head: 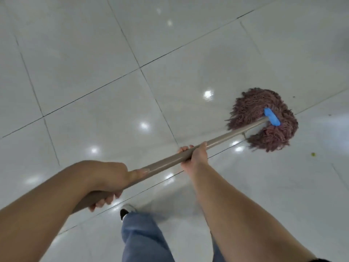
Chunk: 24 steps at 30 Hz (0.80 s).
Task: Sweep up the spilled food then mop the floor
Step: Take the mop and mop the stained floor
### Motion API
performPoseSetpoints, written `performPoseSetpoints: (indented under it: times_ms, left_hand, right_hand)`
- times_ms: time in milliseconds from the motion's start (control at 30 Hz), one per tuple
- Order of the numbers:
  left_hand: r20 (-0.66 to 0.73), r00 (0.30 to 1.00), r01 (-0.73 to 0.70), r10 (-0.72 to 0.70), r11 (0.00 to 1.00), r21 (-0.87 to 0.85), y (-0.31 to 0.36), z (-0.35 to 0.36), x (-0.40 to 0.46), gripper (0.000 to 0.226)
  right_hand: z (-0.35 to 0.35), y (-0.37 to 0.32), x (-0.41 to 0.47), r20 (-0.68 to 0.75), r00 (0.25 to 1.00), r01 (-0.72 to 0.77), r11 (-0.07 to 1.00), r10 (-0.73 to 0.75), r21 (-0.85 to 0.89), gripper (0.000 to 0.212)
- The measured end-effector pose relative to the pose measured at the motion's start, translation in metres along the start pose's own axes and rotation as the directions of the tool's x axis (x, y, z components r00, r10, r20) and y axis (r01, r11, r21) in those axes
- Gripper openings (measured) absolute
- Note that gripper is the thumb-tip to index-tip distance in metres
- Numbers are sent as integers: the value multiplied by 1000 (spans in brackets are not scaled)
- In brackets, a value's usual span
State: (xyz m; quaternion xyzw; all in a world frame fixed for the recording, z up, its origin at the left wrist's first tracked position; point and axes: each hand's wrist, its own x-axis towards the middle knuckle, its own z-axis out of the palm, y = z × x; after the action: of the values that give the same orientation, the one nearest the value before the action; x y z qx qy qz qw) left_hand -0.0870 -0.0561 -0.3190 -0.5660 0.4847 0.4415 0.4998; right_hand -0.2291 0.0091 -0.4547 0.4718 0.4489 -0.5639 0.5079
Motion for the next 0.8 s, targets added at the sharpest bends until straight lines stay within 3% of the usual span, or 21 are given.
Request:
performPoseSetpoints:
  times_ms: [100, 200, 300, 400, 567, 800]
  left_hand:
    - [12, 998, -56, 55, 995, 84, 103, 26, 17, 74]
    - [14, 979, -204, 204, 979, 3, 229, 72, 22, 62]
    - [36, 972, -230, 231, 973, -29, 318, 111, 30, 62]
    - [135, 965, -217, 224, 974, -62, 361, 141, 28, 63]
    - [133, 972, -189, 196, 980, -62, 316, 150, 29, 66]
    - [71, 986, -145, 148, 989, -39, 127, 133, 30, 70]
  right_hand:
    - [-21, -131, 24, -72, 991, 112, 994, -111, 10, 37]
    - [-44, -234, 35, -136, 965, 219, 973, -226, -69, 23]
    - [-67, -306, 33, -201, 921, 314, 941, -335, -129, 14]
    - [-90, -351, 30, -217, 903, 344, 926, -371, -154, 9]
    - [-110, -322, 33, -167, 936, 280, 943, -309, -181, 17]
    - [-107, -138, 6, -189, 953, 184, 949, -236, -257, 19]
